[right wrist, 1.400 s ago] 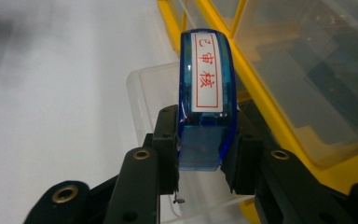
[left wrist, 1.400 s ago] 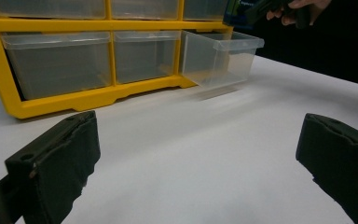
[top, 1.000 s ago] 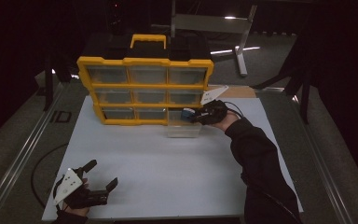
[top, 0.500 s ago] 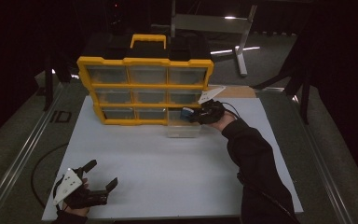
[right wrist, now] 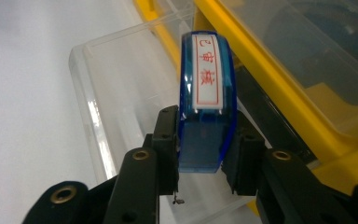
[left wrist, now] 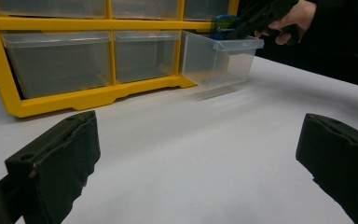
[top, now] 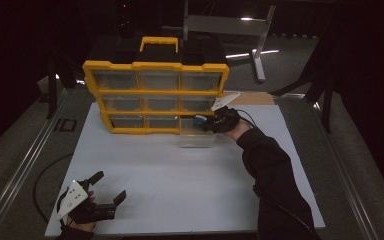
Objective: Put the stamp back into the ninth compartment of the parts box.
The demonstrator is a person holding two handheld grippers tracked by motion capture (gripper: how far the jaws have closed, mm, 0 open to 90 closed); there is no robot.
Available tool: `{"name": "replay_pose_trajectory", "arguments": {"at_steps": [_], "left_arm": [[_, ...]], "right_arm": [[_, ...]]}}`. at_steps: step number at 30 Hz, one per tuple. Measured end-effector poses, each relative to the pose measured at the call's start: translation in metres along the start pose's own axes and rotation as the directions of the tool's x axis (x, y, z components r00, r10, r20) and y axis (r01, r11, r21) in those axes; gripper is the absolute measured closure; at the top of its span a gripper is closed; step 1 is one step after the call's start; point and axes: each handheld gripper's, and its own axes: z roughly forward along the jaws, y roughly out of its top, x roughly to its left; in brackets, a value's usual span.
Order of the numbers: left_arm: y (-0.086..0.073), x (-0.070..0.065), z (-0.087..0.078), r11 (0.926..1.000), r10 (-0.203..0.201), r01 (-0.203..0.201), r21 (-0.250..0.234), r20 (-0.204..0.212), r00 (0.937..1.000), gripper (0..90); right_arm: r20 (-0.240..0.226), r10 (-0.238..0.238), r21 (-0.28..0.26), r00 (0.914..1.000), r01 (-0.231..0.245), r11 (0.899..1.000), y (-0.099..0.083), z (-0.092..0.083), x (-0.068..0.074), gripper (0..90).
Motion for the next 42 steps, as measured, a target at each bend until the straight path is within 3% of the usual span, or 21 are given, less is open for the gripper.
{"name": "replay_pose_trajectory", "arguments": {"at_steps": [5,6,10,21,29,42], "left_arm": [[0.000,0.000,0.000,1.0000,0.000,0.000,0.000,0.000,1.0000,0.3],[0.000,0.000,0.000,1.0000,0.000,0.000,0.000,0.000,1.0000,0.3],[0.000,0.000,0.000,1.0000,0.003,-0.003,0.001,-0.001,1.0000,0.3],[0.000,0.000,0.000,1.0000,0.001,-0.001,0.001,-0.001,1.0000,0.3],[0.000,0.000,0.000,1.0000,0.002,-0.002,0.001,-0.002,1.0000,0.3],[0.000,-0.001,0.000,1.0000,0.004,-0.004,0.003,-0.004,1.0000,0.3]], "right_arm": [[-0.014,0.028,0.005,0.9995,-0.028,1.000,0.003,-0.001,0.001,47.0],[-0.014,0.028,0.005,0.9995,-0.028,1.000,0.003,-0.001,0.001,47.0],[-0.021,0.049,-0.006,0.9985,-0.050,0.999,0.005,-0.004,0.003,32.0],[-0.057,0.084,-0.047,0.9948,-0.087,0.995,0.012,-0.010,0.016,13.8],[-0.057,0.113,-0.048,0.9920,-0.116,0.992,0.009,-0.009,0.019,8.2],[-0.044,0.123,-0.069,0.9914,-0.126,0.990,0.010,-0.010,0.021,8.2]]}}
